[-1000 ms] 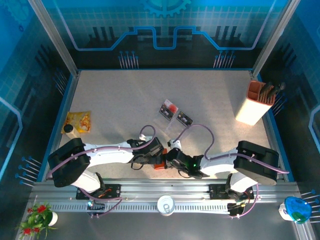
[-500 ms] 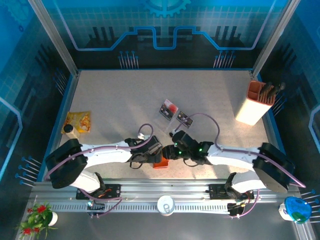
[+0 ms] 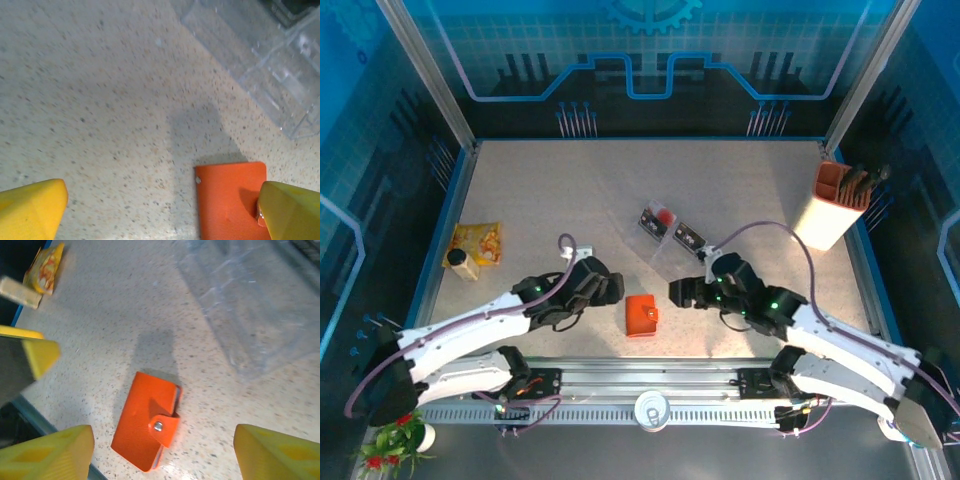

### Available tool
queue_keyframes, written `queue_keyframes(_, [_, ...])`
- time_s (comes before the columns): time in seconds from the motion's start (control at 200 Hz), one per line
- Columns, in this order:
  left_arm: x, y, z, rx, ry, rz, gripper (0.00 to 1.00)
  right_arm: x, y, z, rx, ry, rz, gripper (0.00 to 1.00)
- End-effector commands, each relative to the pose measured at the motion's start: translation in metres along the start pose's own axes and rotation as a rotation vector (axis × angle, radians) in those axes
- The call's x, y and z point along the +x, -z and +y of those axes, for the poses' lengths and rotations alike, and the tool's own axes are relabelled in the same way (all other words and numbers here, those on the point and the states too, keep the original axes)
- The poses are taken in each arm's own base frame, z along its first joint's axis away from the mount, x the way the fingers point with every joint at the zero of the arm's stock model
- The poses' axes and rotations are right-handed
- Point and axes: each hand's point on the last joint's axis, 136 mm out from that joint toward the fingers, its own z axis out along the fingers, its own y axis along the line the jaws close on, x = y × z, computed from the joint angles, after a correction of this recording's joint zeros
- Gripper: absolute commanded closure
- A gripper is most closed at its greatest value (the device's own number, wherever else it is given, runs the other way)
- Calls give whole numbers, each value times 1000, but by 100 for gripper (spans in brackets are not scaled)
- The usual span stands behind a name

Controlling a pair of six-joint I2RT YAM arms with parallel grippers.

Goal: Put the credit cards into the card holder
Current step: Reset both arms

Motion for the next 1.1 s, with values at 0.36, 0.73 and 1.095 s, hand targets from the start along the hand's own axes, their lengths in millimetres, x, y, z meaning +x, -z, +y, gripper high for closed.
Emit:
queue_keyframes(0.36, [-104,39,61,-133,-24,-424,1,-70,99,-121,648,114,-326,0])
queue_keyframes(0.73, [-121,3,129,-319,15,-494,1,-79,78,-198,881,111,-289,0])
queue_keyframes(1.095, [-138,-11,149,-327,-15,-516,1,-93,56,-227,994,225,-372,0])
